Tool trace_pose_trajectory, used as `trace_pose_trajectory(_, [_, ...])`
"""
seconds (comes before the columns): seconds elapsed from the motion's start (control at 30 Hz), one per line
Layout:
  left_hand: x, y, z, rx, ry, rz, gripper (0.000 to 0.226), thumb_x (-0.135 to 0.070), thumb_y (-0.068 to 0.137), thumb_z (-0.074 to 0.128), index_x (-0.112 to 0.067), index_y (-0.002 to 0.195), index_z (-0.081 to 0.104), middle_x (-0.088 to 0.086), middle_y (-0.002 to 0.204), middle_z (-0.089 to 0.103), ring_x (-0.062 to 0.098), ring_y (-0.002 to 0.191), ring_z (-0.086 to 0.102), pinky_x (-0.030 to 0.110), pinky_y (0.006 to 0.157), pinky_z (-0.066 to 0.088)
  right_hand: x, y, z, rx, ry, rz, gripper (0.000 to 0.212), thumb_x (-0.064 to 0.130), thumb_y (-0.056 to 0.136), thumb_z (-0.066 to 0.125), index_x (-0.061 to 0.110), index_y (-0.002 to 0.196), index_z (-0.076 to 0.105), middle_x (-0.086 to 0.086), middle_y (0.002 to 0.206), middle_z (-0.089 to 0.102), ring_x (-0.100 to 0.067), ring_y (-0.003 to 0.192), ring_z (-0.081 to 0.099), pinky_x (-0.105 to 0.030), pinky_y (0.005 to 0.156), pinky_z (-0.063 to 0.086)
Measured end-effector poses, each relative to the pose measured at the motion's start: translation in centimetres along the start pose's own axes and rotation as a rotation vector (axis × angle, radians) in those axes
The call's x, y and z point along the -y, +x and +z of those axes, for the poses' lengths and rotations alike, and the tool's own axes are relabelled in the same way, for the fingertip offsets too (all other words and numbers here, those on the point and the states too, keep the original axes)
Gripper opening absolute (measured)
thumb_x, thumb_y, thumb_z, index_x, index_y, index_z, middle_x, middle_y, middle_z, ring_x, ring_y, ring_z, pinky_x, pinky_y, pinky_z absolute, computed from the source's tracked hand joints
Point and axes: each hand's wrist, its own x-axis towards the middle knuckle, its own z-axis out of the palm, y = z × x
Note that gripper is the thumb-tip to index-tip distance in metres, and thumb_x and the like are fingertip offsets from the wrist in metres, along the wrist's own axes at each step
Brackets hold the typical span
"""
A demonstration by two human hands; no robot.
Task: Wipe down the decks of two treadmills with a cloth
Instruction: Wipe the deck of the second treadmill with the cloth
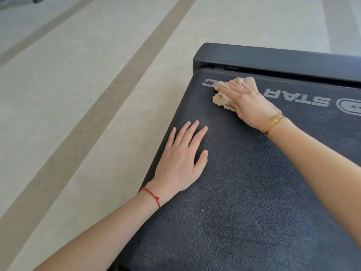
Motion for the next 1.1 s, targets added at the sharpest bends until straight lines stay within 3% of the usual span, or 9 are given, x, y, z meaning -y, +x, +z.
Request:
trace_pose_trajectory(0.13, [0.0, 0.0, -0.2, 0.001, -0.013, -0.002, 0.059, -0.045, 0.101, 0.026, -0.025, 0.156, 0.022, -0.003, 0.164, 0.016, 0.015, 0.152, 0.006, 0.043, 0.124, 0.007, 0.2, -3.9, -1.1, 0.017, 0.02, 0.085, 0.053, 0.015, 0.098, 0.052, 0.019, 0.148, 0.036, -0.002, 0.151, 0.041, -0.025, 0.139, 0.037, -0.05, 0.103, 0.044])
trace_pose_trajectory(0.23, [-0.1, 0.0, -0.2, -0.004, -0.014, -0.006, 0.058, -0.044, 0.101, 0.029, -0.024, 0.156, 0.023, -0.003, 0.164, 0.018, 0.015, 0.152, 0.008, 0.044, 0.123, 0.008, 0.7, -7.1, -1.3, -0.056, 0.097, 0.137, 0.05, 0.023, 0.098, 0.053, 0.021, 0.146, 0.038, -0.001, 0.146, 0.047, -0.028, 0.133, 0.043, -0.05, 0.096, 0.05])
trace_pose_trajectory(0.3, [-0.2, 0.0, -0.2, -0.006, -0.01, -0.01, 0.058, -0.044, 0.101, 0.03, -0.024, 0.156, 0.024, -0.002, 0.163, 0.019, 0.016, 0.152, 0.009, 0.044, 0.123, 0.009, 1.3, -8.8, -1.6, -0.086, 0.186, 0.126, 0.05, 0.033, 0.1, 0.047, 0.029, 0.147, 0.034, 0.005, 0.142, 0.048, -0.024, 0.13, 0.043, -0.046, 0.101, 0.044])
trace_pose_trajectory(0.4, [-0.2, 0.0, -0.3, -0.001, -0.007, -0.013, 0.058, -0.043, 0.101, 0.031, -0.024, 0.155, 0.024, -0.002, 0.164, 0.019, 0.017, 0.152, 0.01, 0.044, 0.123, 0.009, 2.1, -10.2, -1.6, -0.057, 0.016, 0.091, 0.056, 0.052, 0.1, 0.038, 0.033, 0.15, 0.022, 0.012, 0.144, 0.037, -0.02, 0.131, 0.035, -0.052, 0.11, 0.029])
trace_pose_trajectory(0.53, [-0.5, -0.2, -0.4, 0.01, -0.01, -0.02, 0.057, -0.042, 0.102, 0.032, -0.025, 0.156, 0.023, -0.002, 0.164, 0.017, 0.016, 0.152, 0.008, 0.043, 0.123, 0.007, 2.3, -10.9, -1.0, 0.004, -0.001, 0.307, 0.057, 0.061, 0.097, 0.025, 0.048, 0.151, 0.011, 0.01, 0.162, 0.01, -0.025, 0.15, 0.002, -0.057, 0.119, 0.001])
trace_pose_trajectory(0.77, [-0.4, -0.2, -0.4, 0.01, -0.009, -0.013, 0.058, -0.043, 0.102, 0.029, -0.024, 0.157, 0.021, -0.003, 0.165, 0.014, 0.015, 0.152, 0.005, 0.043, 0.124, 0.005, 0.6, -10.5, -0.5, 0.105, -0.03, 0.263, 0.057, 0.066, 0.093, 0.021, 0.055, 0.148, 0.01, 0.01, 0.163, 0.002, -0.025, 0.15, 0.001, -0.054, 0.12, 0.004])
trace_pose_trajectory(0.97, [-0.2, 0.0, -0.2, 0.014, 0.01, -0.004, 0.059, -0.044, 0.102, 0.025, -0.024, 0.157, 0.018, -0.003, 0.165, 0.013, 0.015, 0.153, 0.004, 0.045, 0.124, 0.008, -0.7, -8.2, 0.5, 0.059, -0.027, 0.406, 0.058, 0.068, 0.094, 0.022, 0.056, 0.148, 0.003, 0.008, 0.163, 0.009, -0.027, 0.15, 0.004, -0.055, 0.119, 0.002])
trace_pose_trajectory(1.1, [-0.3, -0.1, -0.1, 0.006, 0.008, -0.001, 0.058, -0.044, 0.102, 0.027, -0.025, 0.157, 0.02, -0.003, 0.164, 0.015, 0.014, 0.152, 0.006, 0.045, 0.123, 0.009, -1.7, -4.9, 0.4, 0.048, -0.044, 0.504, 0.054, 0.058, 0.1, 0.021, 0.05, 0.15, 0.005, 0.003, 0.164, 0.009, -0.03, 0.15, 0.001, -0.056, 0.12, 0.001])
